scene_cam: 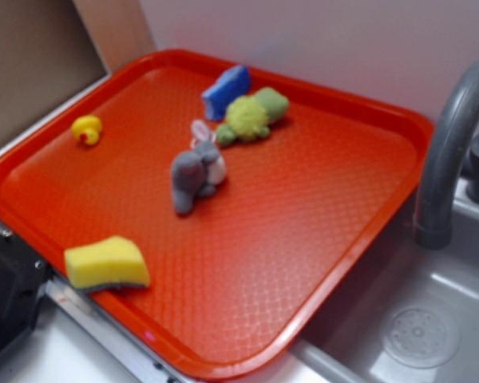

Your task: Grab the green sponge.

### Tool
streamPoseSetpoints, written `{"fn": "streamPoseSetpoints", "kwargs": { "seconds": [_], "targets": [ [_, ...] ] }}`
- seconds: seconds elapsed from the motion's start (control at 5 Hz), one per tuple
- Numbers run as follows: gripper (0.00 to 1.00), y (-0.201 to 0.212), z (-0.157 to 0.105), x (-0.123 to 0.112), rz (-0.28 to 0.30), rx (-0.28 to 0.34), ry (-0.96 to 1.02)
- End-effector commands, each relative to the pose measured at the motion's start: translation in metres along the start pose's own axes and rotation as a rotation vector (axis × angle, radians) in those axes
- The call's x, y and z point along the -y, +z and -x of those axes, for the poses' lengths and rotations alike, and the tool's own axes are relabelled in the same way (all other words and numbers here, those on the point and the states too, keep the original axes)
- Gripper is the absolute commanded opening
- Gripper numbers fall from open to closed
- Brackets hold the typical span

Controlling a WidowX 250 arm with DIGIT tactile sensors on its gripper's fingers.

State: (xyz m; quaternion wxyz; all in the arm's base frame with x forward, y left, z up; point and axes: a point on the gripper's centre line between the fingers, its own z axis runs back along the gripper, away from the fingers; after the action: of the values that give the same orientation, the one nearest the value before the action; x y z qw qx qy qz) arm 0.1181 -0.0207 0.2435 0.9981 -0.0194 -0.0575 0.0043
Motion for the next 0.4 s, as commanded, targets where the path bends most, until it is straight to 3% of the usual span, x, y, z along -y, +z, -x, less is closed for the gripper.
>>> {"fn": "streamPoseSetpoints", "kwargs": {
  "seconds": [0.0,0.2],
  "targets": [
    [1.00,0.000,0.000,0.000,0.000,0.000,0.000],
    [1.00,-0.018,-0.010,0.023,-0.006,0.032,0.046]
  ]
}}
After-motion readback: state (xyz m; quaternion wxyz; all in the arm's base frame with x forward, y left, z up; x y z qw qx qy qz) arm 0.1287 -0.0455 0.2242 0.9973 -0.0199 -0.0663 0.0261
